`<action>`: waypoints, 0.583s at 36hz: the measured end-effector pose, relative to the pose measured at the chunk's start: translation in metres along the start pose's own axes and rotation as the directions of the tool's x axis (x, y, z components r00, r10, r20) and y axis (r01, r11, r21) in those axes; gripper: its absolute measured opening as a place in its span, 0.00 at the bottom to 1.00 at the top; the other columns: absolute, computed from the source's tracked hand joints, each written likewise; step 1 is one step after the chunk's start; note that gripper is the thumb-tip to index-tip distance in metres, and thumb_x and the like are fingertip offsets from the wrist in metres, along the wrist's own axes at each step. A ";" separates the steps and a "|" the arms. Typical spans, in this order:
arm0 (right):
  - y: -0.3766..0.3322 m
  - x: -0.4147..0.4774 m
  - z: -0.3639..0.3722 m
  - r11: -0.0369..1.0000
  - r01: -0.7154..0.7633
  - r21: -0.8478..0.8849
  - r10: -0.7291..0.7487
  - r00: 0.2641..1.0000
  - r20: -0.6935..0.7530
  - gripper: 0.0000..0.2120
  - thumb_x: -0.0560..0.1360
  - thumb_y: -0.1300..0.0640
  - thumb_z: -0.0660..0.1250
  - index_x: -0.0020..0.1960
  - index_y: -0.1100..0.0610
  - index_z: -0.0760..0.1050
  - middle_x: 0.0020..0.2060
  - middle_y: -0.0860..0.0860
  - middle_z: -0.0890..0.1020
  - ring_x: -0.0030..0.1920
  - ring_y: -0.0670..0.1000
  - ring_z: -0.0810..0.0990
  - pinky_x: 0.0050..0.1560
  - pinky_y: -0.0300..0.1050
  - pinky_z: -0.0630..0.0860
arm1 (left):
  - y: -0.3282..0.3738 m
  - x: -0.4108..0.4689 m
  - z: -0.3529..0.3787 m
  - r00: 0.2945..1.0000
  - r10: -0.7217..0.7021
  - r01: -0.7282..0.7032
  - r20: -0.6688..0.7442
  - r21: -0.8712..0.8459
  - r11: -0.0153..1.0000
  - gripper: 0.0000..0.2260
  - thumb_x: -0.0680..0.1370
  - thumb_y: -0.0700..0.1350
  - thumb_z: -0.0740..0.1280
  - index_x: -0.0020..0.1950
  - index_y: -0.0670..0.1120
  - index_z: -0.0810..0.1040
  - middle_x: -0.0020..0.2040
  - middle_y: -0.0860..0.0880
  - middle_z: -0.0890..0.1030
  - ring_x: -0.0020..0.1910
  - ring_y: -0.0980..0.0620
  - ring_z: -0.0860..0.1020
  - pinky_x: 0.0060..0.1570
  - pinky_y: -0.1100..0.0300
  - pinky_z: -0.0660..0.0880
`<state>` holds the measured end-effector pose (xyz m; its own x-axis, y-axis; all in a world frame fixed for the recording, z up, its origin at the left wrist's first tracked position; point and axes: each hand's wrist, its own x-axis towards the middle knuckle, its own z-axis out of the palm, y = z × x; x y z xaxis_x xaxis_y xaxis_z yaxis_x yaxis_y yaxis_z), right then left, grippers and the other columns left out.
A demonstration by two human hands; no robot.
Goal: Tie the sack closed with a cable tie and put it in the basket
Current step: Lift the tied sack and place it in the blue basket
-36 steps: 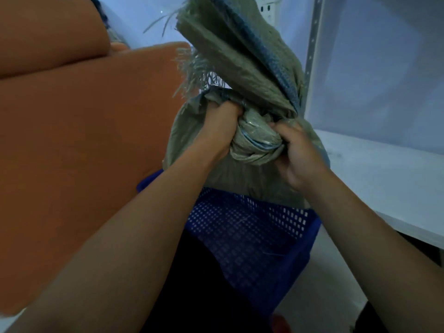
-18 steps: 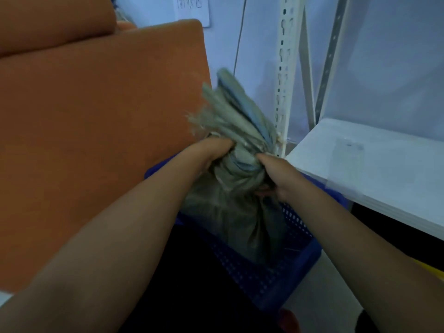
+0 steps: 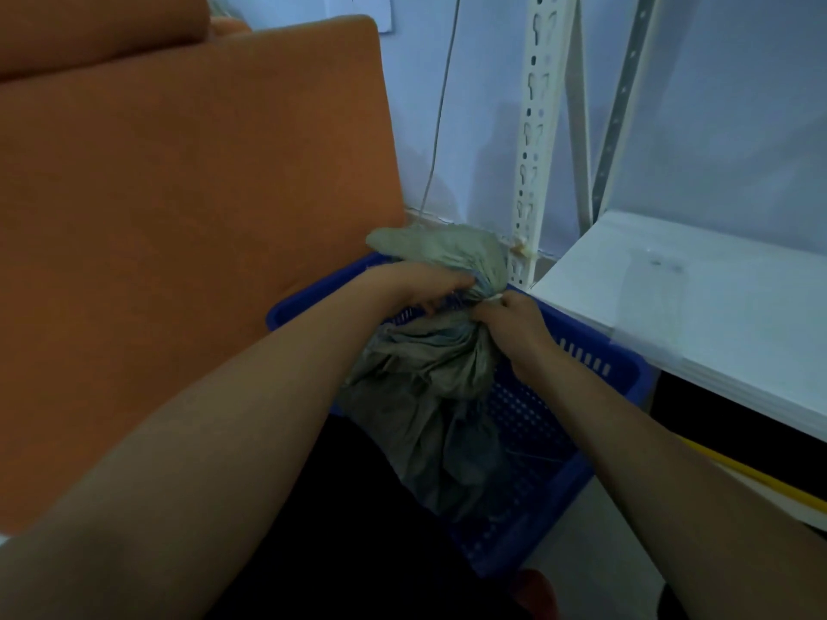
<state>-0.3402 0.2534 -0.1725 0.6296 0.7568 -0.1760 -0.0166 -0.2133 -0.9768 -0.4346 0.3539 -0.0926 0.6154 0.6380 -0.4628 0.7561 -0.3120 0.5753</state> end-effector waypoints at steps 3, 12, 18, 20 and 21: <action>-0.004 -0.003 0.001 0.995 0.103 -0.013 -0.103 0.994 -0.022 0.07 0.75 0.65 0.67 0.40 0.56 0.78 0.38 0.56 0.82 0.40 0.56 0.82 0.41 0.52 0.78 | -0.003 0.009 0.003 0.995 0.097 -0.099 -0.022 -0.183 0.978 0.25 0.82 0.62 0.59 0.76 0.52 0.68 0.67 0.50 0.75 0.60 0.49 0.76 0.59 0.54 0.72; -0.004 -0.004 0.010 0.985 0.168 -0.027 -0.163 0.976 0.141 0.07 0.75 0.62 0.70 0.51 0.64 0.81 0.47 0.62 0.85 0.48 0.60 0.85 0.53 0.58 0.81 | -0.005 0.021 -0.003 0.955 0.226 -0.295 -0.190 -0.617 0.730 0.16 0.78 0.50 0.71 0.64 0.46 0.79 0.63 0.44 0.83 0.63 0.44 0.81 0.66 0.49 0.77; -0.006 -0.006 0.013 0.977 0.132 -0.170 -0.075 0.949 0.307 0.05 0.77 0.57 0.71 0.51 0.56 0.81 0.44 0.54 0.84 0.47 0.52 0.84 0.50 0.49 0.80 | -0.007 0.024 0.001 0.950 0.219 -0.313 -0.224 -0.647 0.696 0.22 0.78 0.43 0.74 0.70 0.42 0.76 0.62 0.45 0.83 0.59 0.46 0.82 0.61 0.50 0.79; -0.014 -0.008 0.012 0.975 0.098 -0.201 -0.015 0.925 0.380 0.03 0.75 0.57 0.71 0.48 0.55 0.80 0.41 0.53 0.83 0.44 0.52 0.83 0.46 0.46 0.79 | -0.009 0.026 0.004 0.954 0.163 -0.291 -0.250 -0.653 0.699 0.25 0.78 0.43 0.74 0.73 0.41 0.73 0.64 0.44 0.82 0.60 0.45 0.81 0.63 0.48 0.78; -0.019 -0.009 0.010 0.973 0.071 -0.218 0.026 0.911 0.411 0.04 0.75 0.58 0.71 0.49 0.57 0.80 0.42 0.54 0.83 0.44 0.53 0.83 0.45 0.47 0.79 | -0.011 0.026 0.004 0.957 0.142 -0.279 -0.254 -0.661 0.696 0.24 0.78 0.43 0.73 0.73 0.41 0.73 0.63 0.44 0.82 0.60 0.44 0.81 0.63 0.47 0.78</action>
<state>-0.3532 0.2572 -0.1535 0.2537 0.9382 -0.2354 0.1982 -0.2886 -0.9367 -0.4263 0.3709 -0.1136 0.6400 0.7446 -0.1899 0.2078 0.0702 0.9757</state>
